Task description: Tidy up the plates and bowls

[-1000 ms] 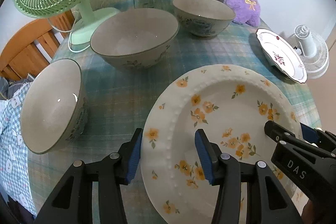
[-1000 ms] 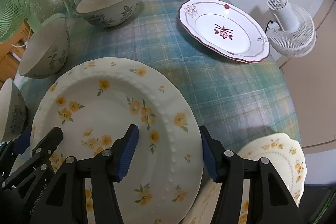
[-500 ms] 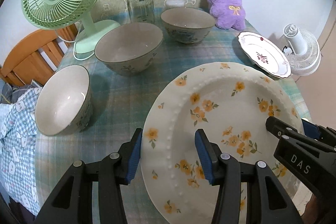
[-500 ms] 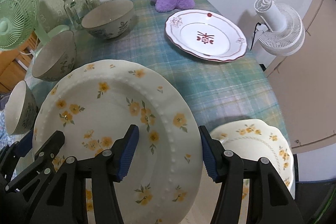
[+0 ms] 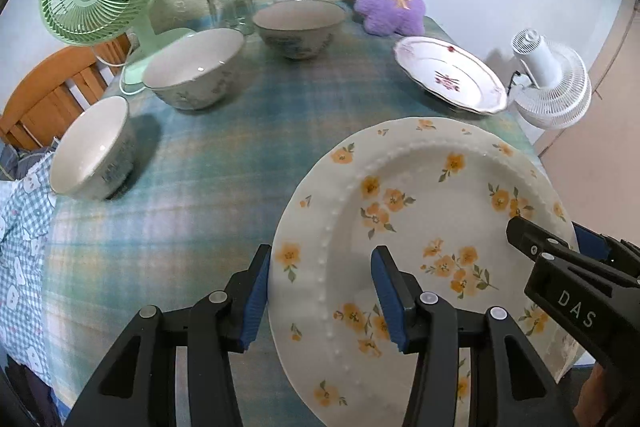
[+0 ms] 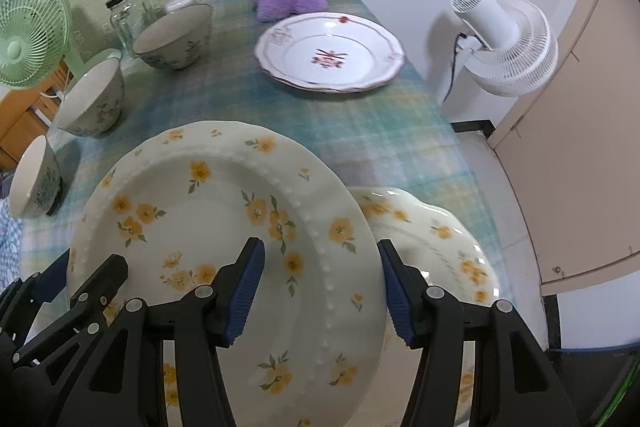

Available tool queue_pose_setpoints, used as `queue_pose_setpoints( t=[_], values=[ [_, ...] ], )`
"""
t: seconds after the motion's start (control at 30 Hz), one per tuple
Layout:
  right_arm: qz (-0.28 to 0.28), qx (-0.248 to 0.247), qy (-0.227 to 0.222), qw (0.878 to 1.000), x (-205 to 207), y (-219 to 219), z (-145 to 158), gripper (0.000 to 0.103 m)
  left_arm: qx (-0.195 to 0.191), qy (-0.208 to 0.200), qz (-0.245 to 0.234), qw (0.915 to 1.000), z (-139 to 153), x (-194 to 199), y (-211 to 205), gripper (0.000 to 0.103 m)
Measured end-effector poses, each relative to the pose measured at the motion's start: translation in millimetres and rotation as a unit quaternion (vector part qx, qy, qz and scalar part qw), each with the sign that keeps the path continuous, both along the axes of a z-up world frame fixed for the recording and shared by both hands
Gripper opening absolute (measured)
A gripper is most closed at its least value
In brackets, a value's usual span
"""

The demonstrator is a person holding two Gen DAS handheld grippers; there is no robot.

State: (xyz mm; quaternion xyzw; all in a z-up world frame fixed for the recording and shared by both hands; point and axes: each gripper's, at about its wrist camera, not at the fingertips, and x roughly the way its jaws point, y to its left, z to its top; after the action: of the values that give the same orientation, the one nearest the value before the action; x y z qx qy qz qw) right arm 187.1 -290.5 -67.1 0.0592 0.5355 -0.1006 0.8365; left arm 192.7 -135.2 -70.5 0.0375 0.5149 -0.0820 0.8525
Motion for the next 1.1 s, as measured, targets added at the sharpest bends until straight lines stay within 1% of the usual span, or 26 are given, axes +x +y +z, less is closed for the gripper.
queue_pose_setpoints(
  t=[0.27, 0.6, 0.77, 0.9, 1.1],
  values=[
    [0.0, -0.011, 0.004, 1.0, -23.4, -35.0, -4.6, 0.061, -0.003, 0.007, 0.0, 1.0, -8.9, -21.8, -35.2, 0.05],
    [-0.004, -0.005, 0.022, 1.0, -44.5, -69.6, -21.0, 0.061, 0.005, 0.006, -0.001, 1.0, -16.1, -38.3, -67.6, 0.05],
    [-0.007, -0.003, 0.025, 1.0, -48.1, -79.1, -27.1, 0.061, 0.01, 0.012, 0.001, 0.9999, -24.2, -40.1, -77.1, 0.05],
    [-0.004, -0.013, 0.018, 1.0, -48.5, -82.1, -26.1, 0.061, 0.011, 0.02, 0.001, 0.9997, -30.5, -41.7, -82.8, 0.05],
    [0.006, -0.022, 0.017, 1.0, -47.6, -83.6, -27.5, 0.061, 0.019, 0.014, 0.011, 0.9997, -31.1, -43.1, -87.1, 0.05]
  ],
)
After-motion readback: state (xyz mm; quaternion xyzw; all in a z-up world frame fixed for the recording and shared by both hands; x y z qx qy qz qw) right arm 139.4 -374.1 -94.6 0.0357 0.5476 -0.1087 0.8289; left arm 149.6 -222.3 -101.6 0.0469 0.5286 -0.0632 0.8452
